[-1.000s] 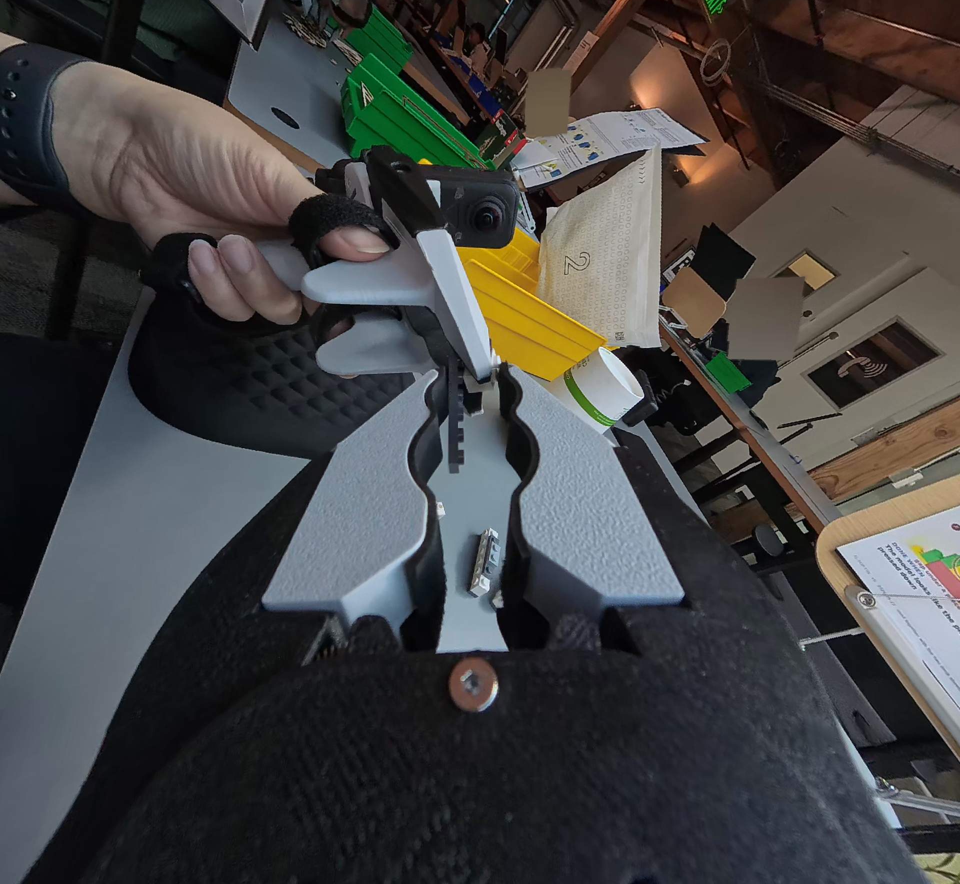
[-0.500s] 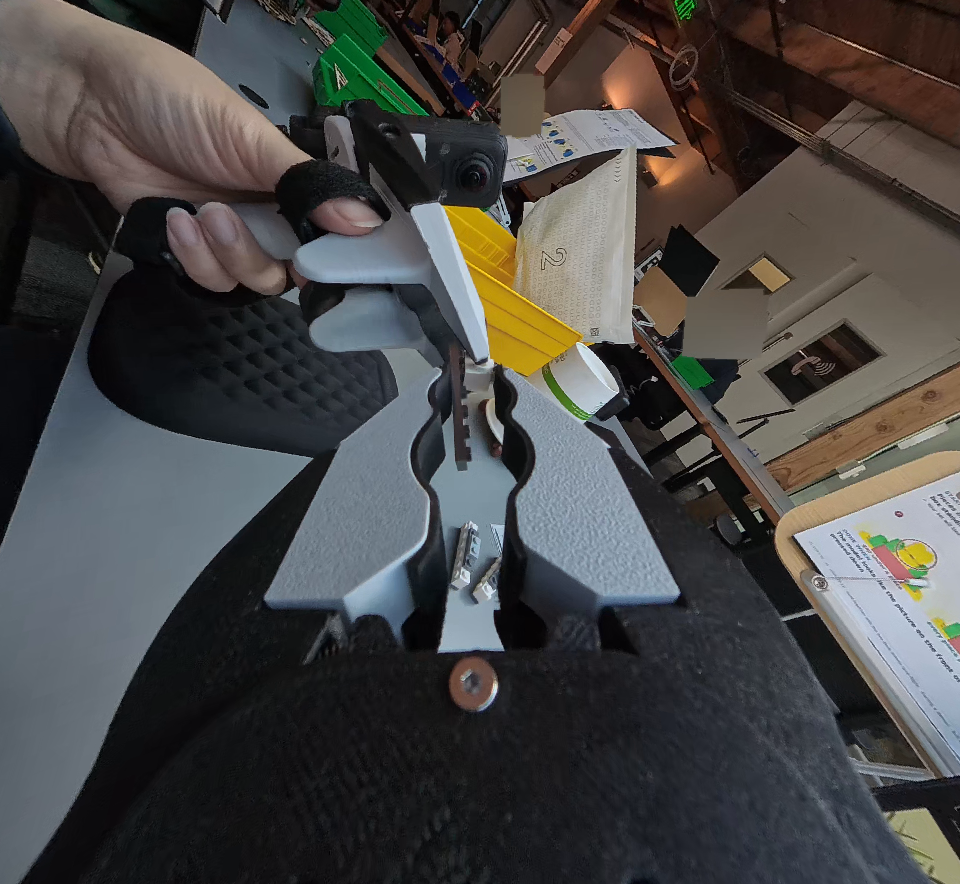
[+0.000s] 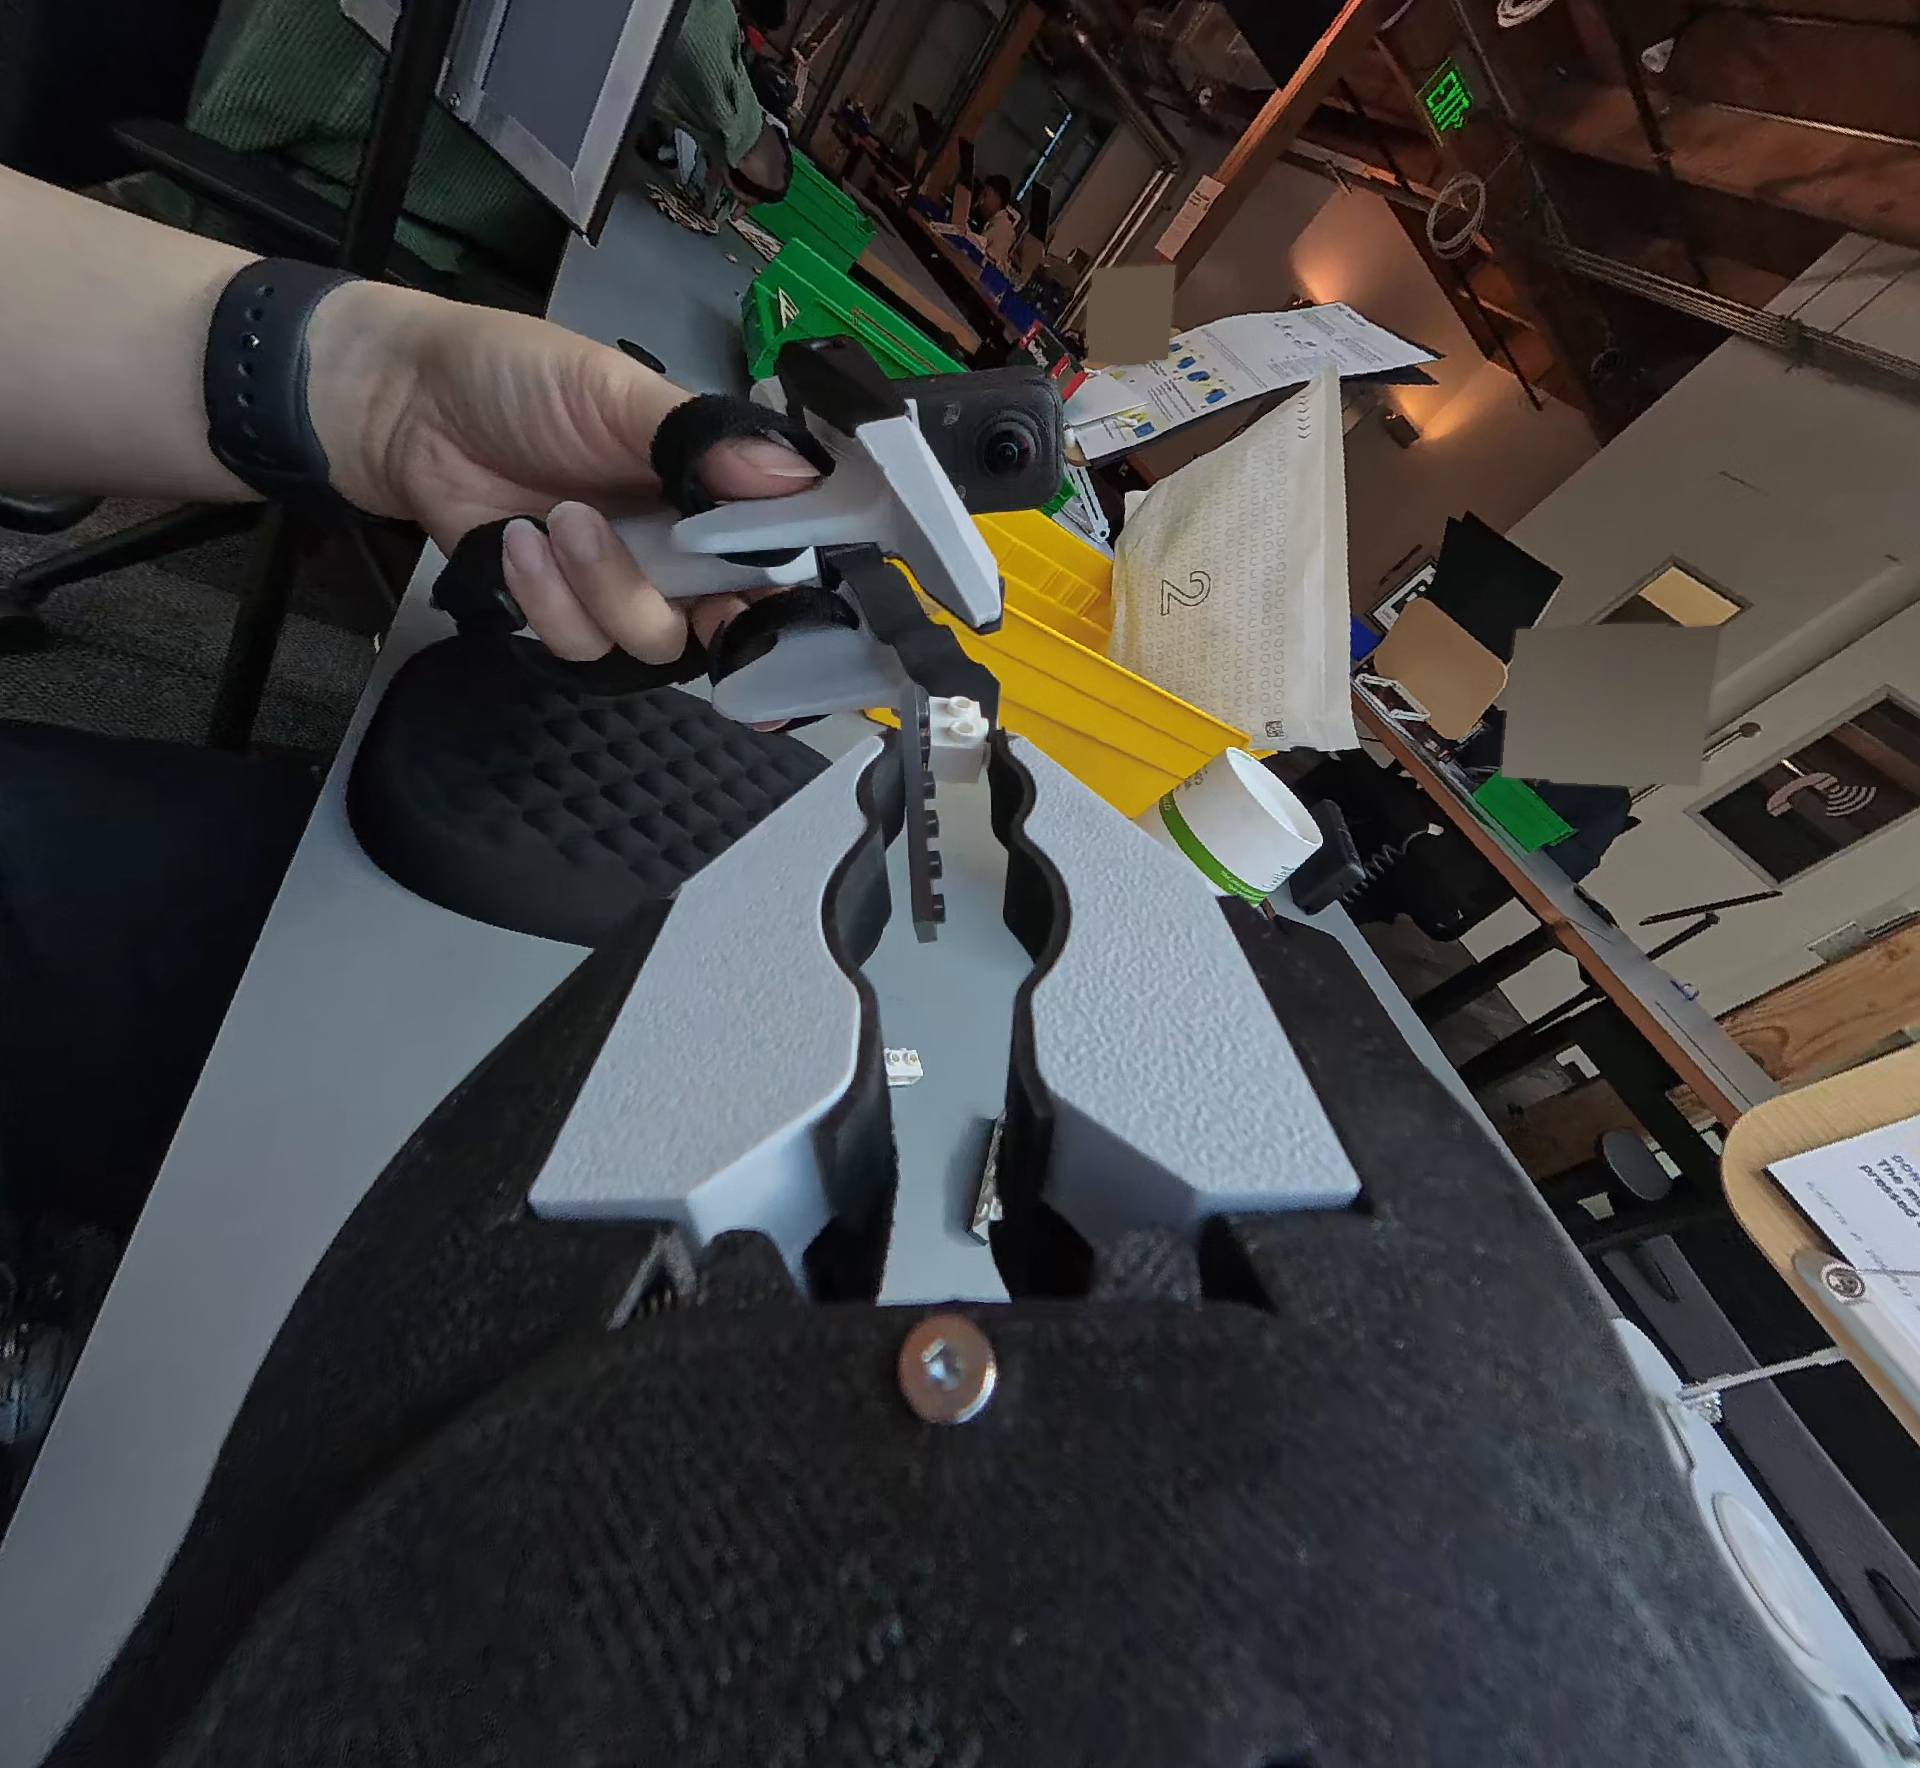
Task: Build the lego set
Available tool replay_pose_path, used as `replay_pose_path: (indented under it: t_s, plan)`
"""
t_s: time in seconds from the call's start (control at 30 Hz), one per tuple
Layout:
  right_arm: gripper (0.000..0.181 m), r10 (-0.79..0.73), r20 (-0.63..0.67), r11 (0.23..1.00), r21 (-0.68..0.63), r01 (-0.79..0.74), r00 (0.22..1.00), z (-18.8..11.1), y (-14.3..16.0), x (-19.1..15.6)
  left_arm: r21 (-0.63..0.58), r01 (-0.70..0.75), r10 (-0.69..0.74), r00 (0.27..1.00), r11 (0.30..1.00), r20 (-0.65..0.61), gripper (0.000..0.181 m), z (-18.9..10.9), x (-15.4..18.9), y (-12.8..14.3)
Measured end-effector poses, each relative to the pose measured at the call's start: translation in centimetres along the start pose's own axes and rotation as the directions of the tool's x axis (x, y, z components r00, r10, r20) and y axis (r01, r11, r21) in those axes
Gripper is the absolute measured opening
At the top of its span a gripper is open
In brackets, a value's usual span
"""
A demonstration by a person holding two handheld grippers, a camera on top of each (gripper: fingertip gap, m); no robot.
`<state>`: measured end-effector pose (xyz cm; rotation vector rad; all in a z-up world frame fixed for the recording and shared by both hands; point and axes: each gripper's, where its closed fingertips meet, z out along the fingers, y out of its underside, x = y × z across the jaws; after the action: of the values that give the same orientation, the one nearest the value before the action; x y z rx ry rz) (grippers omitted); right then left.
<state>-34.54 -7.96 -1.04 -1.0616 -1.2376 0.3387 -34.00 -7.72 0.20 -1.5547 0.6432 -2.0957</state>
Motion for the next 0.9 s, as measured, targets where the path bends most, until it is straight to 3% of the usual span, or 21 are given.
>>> replay_pose_path:
  t_s: [0.23,0.9]
  plan:
    - [0.014,0.001,0.021,1.0,-0.027,-0.001,1.0,0.2,0.3,-0.3,-0.04,-0.058,0.06,0.997,0.998,0.053,0.005,0.0,-0.7,0.5]
    - [0.015,0.181,0.101,0.977,-0.134,-0.167,0.978,1.0,2.5,-0.9,-0.13,-0.199,0.225,0.944,0.971,0.243,0.007,-0.8,-2.6,1.0]
